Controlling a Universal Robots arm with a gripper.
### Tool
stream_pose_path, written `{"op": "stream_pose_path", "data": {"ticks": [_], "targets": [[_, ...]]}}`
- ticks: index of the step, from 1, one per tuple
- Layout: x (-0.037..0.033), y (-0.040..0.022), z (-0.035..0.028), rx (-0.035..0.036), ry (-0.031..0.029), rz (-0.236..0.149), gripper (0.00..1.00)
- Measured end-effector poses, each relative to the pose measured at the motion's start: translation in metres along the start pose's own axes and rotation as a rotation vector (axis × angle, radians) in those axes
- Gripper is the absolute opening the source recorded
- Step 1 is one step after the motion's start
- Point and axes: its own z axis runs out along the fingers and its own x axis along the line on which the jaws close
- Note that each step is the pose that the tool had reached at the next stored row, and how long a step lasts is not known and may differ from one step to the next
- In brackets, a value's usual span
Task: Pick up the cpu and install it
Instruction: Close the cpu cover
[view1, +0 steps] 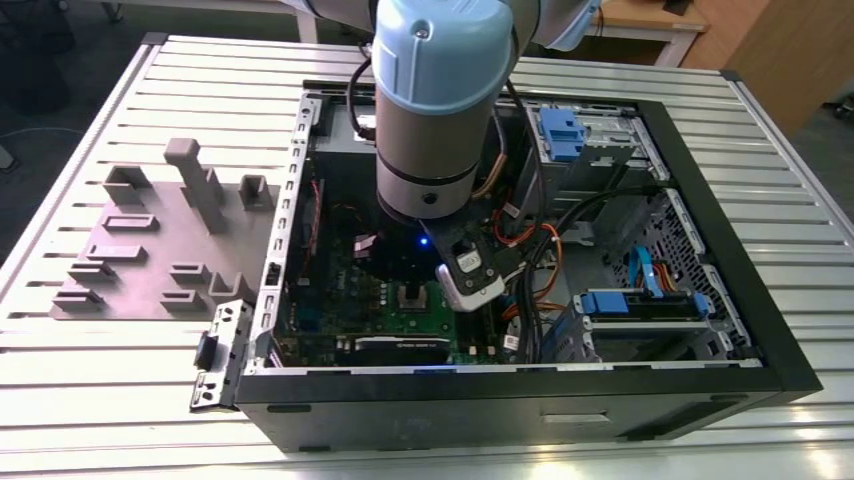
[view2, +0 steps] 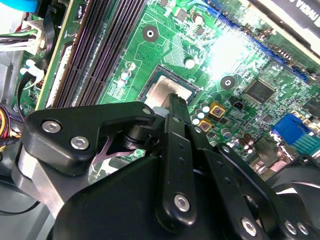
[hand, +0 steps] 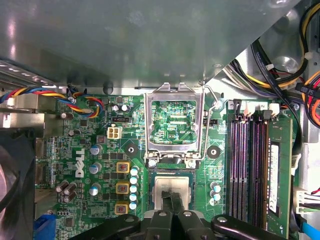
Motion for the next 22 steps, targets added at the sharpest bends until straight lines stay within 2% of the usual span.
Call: {"op": "stream_pose_path", "data": {"ticks": [9,13,22], "targets": [[0.0,0.0,-0.0001,0.0,0.0,0.0,0.11],[0.0,0.0001,-0.0055,0.0002,0.0001,0.0,0.11],[0.0,0.0002,-0.0056,0.0,-0.0012,0.0,0.11]]}}
